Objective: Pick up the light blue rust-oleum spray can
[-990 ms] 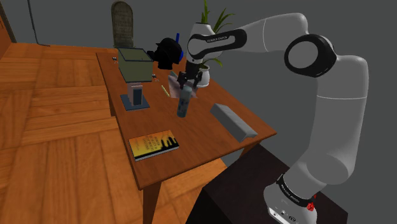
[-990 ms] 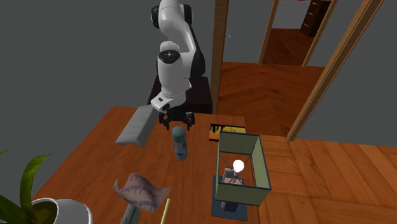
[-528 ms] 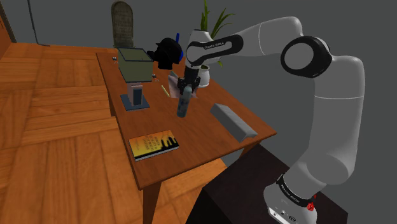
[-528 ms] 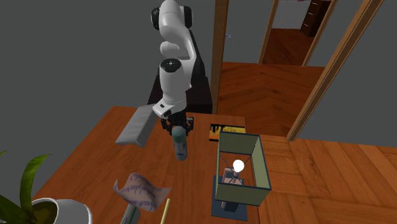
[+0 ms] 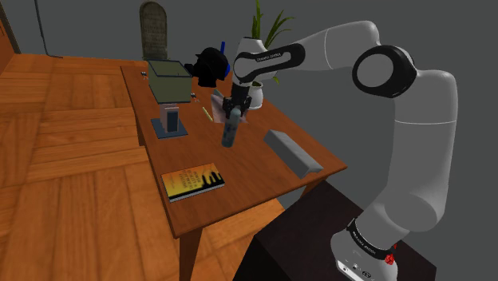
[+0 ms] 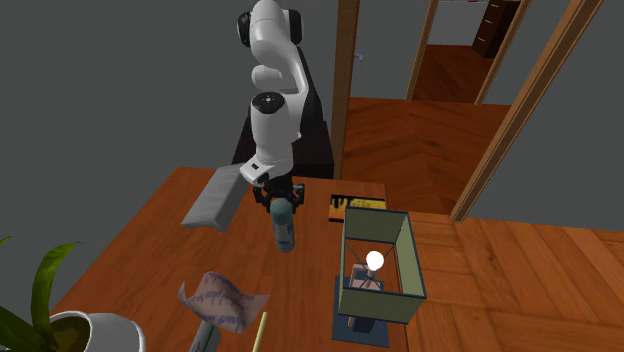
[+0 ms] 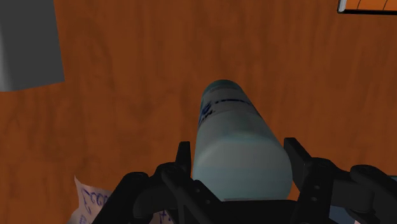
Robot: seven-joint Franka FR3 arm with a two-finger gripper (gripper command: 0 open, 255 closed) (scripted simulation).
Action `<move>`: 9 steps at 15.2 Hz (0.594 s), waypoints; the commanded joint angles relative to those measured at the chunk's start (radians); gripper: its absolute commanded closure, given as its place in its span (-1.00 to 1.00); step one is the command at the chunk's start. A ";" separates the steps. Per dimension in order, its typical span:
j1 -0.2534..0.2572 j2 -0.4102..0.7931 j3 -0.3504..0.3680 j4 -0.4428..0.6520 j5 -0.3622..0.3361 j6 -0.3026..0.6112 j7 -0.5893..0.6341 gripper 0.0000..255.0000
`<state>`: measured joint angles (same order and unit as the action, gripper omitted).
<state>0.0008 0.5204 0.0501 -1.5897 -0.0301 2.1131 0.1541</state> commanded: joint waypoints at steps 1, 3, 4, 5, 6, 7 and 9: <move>0.000 0.004 -0.001 0.005 0.000 -0.002 0.000 1.00; 0.000 -0.007 0.000 0.014 0.000 -0.024 0.000 1.00; 0.000 -0.013 0.000 0.020 0.001 -0.034 -0.001 1.00; 0.000 -0.018 0.000 0.026 0.001 -0.045 -0.001 1.00; 0.000 -0.023 0.000 0.032 0.001 -0.057 -0.001 1.00; -0.001 -0.028 0.001 0.038 0.002 -0.068 -0.001 1.00; -0.001 -0.037 0.001 0.052 0.002 -0.090 -0.002 1.00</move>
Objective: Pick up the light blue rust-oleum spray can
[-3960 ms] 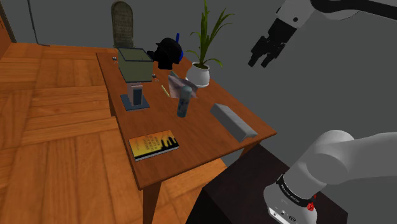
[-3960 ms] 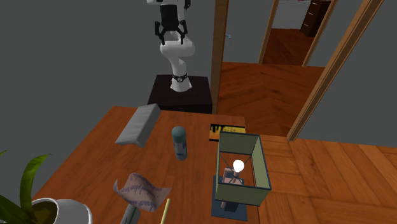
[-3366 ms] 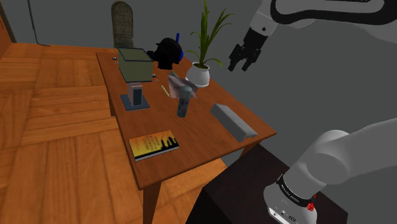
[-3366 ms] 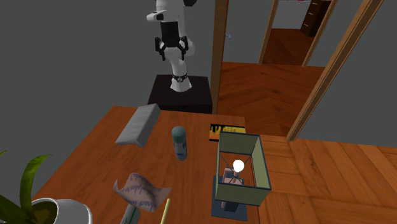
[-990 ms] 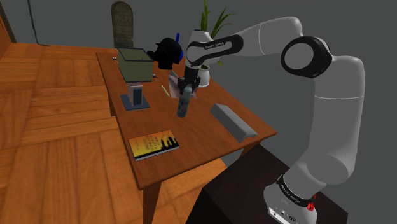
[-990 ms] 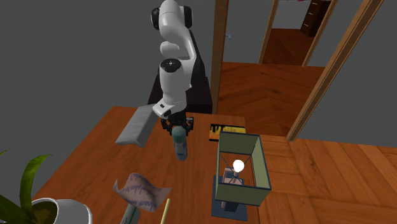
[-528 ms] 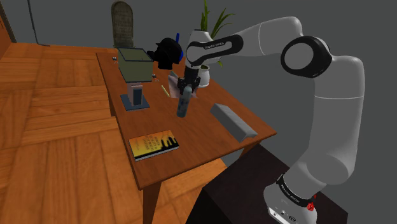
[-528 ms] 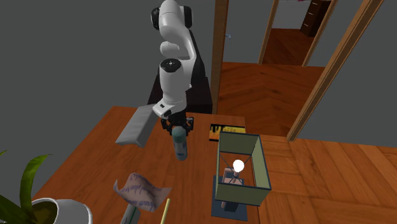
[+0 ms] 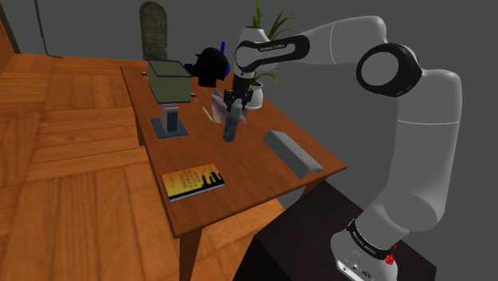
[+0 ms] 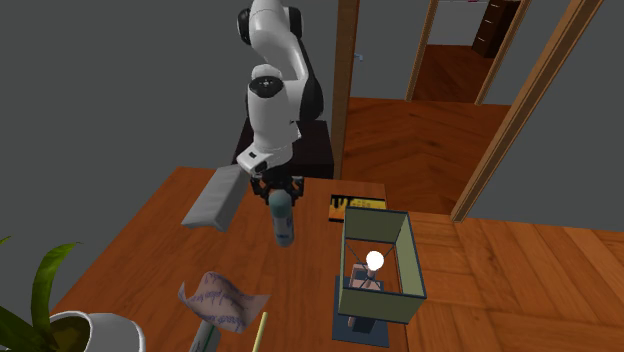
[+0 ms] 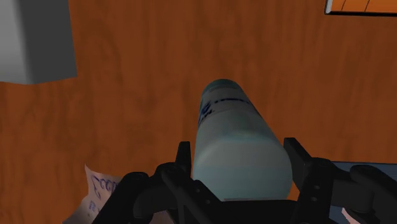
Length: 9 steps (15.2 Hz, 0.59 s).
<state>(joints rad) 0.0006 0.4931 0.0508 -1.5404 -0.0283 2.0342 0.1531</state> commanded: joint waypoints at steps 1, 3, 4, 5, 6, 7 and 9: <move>0.000 -0.014 0.000 0.010 0.001 -0.023 -0.001 1.00; 0.000 -0.022 0.001 0.025 0.001 -0.046 -0.001 1.00; 0.000 -0.025 0.001 0.033 0.002 -0.057 -0.001 1.00; 0.000 -0.029 0.001 0.041 0.002 -0.069 -0.002 1.00; 0.000 -0.032 0.001 0.049 0.002 -0.081 -0.002 1.00; 0.000 -0.035 0.001 0.058 0.002 -0.093 -0.002 1.00; 0.000 -0.036 0.001 0.059 0.002 -0.094 -0.002 1.00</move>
